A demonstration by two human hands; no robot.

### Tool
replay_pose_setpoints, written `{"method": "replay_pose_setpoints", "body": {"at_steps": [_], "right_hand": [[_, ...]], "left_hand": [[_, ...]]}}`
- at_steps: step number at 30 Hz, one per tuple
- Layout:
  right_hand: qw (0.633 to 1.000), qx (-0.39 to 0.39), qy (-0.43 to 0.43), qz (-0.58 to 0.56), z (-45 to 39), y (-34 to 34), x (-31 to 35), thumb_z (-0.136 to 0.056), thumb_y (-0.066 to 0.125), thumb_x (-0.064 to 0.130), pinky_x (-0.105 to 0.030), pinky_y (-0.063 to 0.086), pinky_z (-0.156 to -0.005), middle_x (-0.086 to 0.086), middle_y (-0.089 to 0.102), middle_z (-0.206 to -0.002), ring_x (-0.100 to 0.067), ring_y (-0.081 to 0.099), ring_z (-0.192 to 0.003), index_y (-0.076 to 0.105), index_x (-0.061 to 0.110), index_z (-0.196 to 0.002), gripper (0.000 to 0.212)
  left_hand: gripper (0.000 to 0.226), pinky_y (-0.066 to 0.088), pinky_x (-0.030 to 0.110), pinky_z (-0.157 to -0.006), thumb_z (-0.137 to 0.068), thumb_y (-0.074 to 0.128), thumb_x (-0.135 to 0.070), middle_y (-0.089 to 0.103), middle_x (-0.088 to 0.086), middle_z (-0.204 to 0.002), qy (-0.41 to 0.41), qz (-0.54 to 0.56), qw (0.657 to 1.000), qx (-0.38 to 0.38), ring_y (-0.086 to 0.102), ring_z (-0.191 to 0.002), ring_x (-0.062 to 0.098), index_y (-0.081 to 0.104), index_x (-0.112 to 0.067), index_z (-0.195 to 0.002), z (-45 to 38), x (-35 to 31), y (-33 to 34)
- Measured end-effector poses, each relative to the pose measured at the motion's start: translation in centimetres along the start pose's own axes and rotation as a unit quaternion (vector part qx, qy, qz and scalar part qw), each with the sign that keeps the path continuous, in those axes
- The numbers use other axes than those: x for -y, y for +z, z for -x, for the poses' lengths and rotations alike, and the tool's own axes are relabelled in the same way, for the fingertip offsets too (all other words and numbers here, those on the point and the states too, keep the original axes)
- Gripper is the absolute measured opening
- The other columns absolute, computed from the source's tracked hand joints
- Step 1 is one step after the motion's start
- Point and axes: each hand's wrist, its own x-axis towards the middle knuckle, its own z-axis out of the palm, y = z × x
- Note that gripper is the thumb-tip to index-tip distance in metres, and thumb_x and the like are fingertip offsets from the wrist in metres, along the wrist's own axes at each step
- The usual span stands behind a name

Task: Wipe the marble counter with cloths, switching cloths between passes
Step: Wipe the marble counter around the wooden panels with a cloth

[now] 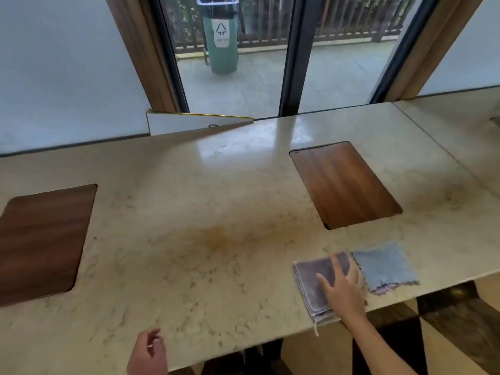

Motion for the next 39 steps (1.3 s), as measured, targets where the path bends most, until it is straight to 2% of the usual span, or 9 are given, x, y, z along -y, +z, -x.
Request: {"method": "replay_pose_setpoints", "body": {"at_steps": [3, 6, 8, 11, 15, 19, 28, 36, 39], "right_hand": [[0.996, 0.021, 0.013, 0.091, -0.1, 1.2, 0.6, -0.087, 0.017, 0.083, -0.053, 0.011, -0.122, -0.016, -0.009, -0.168, -0.039, -0.003, -0.154, -0.014, 0.044, -0.155, 0.084], [0.992, 0.002, 0.015, 0.125, 0.2, 2.3, 1.5, -0.079, 0.002, 0.085, -0.052, 0.014, -0.122, -0.016, -0.014, -0.167, -0.038, -0.005, -0.154, -0.026, 0.046, -0.144, 0.082], [0.992, -0.004, 0.013, 0.122, 0.3, 3.1, 2.2, -0.085, 0.004, 0.079, -0.054, 0.021, -0.118, -0.019, -0.002, -0.168, -0.037, 0.005, -0.153, -0.012, 0.045, -0.15, 0.075], [0.994, -0.015, 0.003, 0.104, 0.2, 4.0, 3.4, -0.092, 0.027, 0.071, -0.062, 0.04, -0.099, -0.029, 0.034, -0.156, -0.045, 0.034, -0.137, 0.044, 0.027, -0.15, 0.074], [0.989, -0.03, -0.083, 0.119, 1.5, 6.2, 6.5, -0.097, 0.014, 0.071, -0.056, 0.049, -0.082, -0.031, 0.043, -0.149, -0.048, 0.047, -0.128, 0.059, 0.018, -0.141, 0.082], [0.985, -0.015, -0.125, 0.121, 1.6, 8.4, 10.5, -0.097, 0.015, 0.071, -0.055, 0.042, -0.091, -0.033, 0.04, -0.152, -0.051, 0.047, -0.133, 0.052, 0.016, -0.144, 0.081], [0.988, -0.14, 0.042, 0.05, -8.3, 7.6, 17.2, -0.106, 0.03, 0.045, -0.06, 0.029, -0.106, -0.026, 0.018, -0.164, -0.046, 0.023, -0.148, 0.038, 0.013, -0.154, 0.058], [0.987, -0.075, -0.141, 0.028, -2.2, 13.0, 27.9, -0.102, 0.023, 0.044, -0.055, 0.035, -0.103, -0.018, 0.017, -0.167, -0.038, 0.024, -0.151, 0.033, 0.032, -0.155, 0.056], [0.99, -0.1, -0.102, 0.017, -3.2, 12.2, 25.0, -0.104, 0.026, 0.038, -0.059, 0.035, -0.103, -0.022, 0.023, -0.164, -0.041, 0.026, -0.148, 0.04, 0.027, -0.152, 0.052]], "left_hand": [[0.024, 0.033, -0.004, -0.065, -0.071, 0.048, -0.018, 0.068, -0.022, -0.076, -0.01, -0.022, 1.0, -0.006, 0.055, -0.067, -0.016, 0.067, -0.014, -0.087, -1.0, -1.4, 0.9], [0.027, 0.04, 0.007, -0.073, -0.076, 0.049, -0.014, 0.066, 0.01, -0.084, 0.003, -0.07, 0.997, -0.016, 0.057, -0.069, 0.009, 0.07, -0.005, -0.091, -1.9, -2.1, 1.6], [0.026, 0.043, 0.03, -0.074, -0.084, 0.051, -0.013, 0.059, 0.011, -0.091, 0.0, -0.11, 0.994, -0.006, 0.059, -0.075, 0.026, 0.071, -0.002, -0.098, -2.6, -2.4, 1.9], [0.039, 0.042, 0.046, -0.087, -0.081, 0.046, -0.022, 0.059, 0.017, -0.1, 0.03, -0.175, 0.984, 0.001, 0.057, -0.095, 0.041, 0.068, -0.002, -0.106, -4.3, -2.4, 2.2], [0.049, 0.033, 0.054, -0.106, -0.087, 0.042, -0.025, 0.053, 0.02, -0.134, 0.051, -0.235, 0.971, 0.006, 0.045, -0.125, 0.04, 0.058, -0.003, -0.127, -7.2, -3.8, 2.4], [0.047, 0.025, 0.052, -0.114, -0.097, 0.047, -0.022, 0.037, 0.015, -0.155, 0.091, -0.31, 0.946, 0.015, 0.032, -0.14, 0.034, 0.044, -0.008, -0.142, -11.9, -3.7, 2.0], [0.059, 0.02, 0.055, -0.116, -0.093, 0.031, -0.038, 0.037, 0.02, -0.156, 0.154, -0.364, 0.918, 0.039, 0.028, -0.146, 0.038, 0.048, -0.012, -0.144, -20.1, -1.5, 1.2], [0.06, 0.013, 0.05, -0.119, -0.095, 0.029, -0.041, 0.03, 0.014, -0.162, 0.144, -0.386, 0.91, 0.053, 0.019, -0.151, 0.031, 0.043, -0.018, -0.149, -20.4, -1.2, 1.0], [0.06, 0.01, 0.047, -0.121, -0.097, 0.025, -0.044, 0.025, 0.01, -0.164, 0.15, -0.365, 0.916, 0.068, 0.012, -0.153, 0.026, 0.04, -0.02, -0.15, -20.4, -1.2, 0.5]]}}
